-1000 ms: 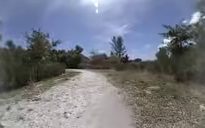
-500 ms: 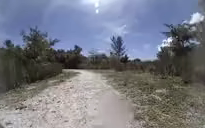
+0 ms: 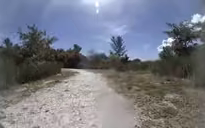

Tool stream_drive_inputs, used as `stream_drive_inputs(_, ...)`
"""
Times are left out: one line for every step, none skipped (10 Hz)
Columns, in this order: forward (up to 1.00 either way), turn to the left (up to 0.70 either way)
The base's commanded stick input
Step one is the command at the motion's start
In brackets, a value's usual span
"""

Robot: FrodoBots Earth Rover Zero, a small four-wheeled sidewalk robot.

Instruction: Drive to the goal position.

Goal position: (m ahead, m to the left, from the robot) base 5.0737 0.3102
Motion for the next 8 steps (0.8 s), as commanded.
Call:
stream_drive_inputs(0.7, 0.0)
stream_drive_inputs(0.7, 0.0)
stream_drive_inputs(0.7, 0.0)
stream_drive_inputs(0.7, 0.0)
stream_drive_inputs(0.7, 0.0)
stream_drive_inputs(0.7, 0.0)
stream_drive_inputs(0.7, 0.0)
stream_drive_inputs(0.7, 0.0)
